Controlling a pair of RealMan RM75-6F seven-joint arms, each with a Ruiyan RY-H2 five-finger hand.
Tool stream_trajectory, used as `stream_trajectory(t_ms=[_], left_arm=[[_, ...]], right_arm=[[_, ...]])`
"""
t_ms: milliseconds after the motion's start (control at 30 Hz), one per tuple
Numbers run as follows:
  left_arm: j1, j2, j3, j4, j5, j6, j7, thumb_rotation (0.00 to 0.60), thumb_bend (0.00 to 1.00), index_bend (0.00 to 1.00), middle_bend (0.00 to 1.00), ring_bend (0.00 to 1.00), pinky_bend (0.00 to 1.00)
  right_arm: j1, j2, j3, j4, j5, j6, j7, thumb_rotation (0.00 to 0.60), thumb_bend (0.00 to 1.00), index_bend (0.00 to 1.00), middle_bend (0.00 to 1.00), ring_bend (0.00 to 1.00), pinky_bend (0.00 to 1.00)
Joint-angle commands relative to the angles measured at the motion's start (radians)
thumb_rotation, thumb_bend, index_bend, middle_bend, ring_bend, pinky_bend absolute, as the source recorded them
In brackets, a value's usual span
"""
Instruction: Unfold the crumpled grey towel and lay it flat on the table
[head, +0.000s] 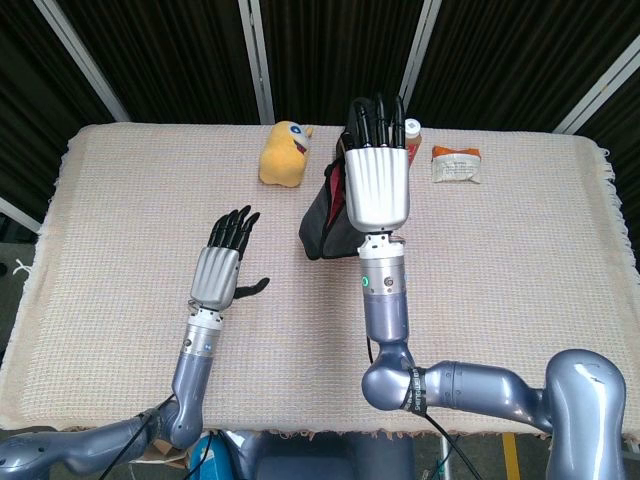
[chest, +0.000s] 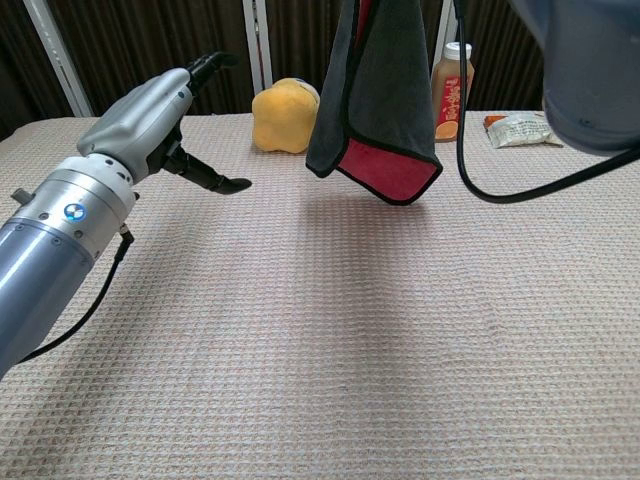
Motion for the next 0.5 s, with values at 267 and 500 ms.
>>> stream_trajectory(t_ms=[267, 500], left_arm=[[-0.095, -0.068, -0.073, 0.114, -0.034, -0.015, -0.032, 0.600, 0.01, 0.00, 0.00, 0.00, 0.05], [-0.140, -0.107, -0.084, 0.196, -0.052, -0.036, -0.092, 0.600, 0.01, 0.00, 0.00, 0.00, 0.05]], right_arm=[[0.037, -0.017, 0.007, 0.022, 0.021, 0.014, -0.014, 0.600, 0.56, 0.70, 0.23, 0.09, 0.05], [0.077, -0.044, 0.016, 0.058, 0.042, 0.018, -0.021, 0.600, 0.56, 0.70, 0.23, 0.09, 0.06]])
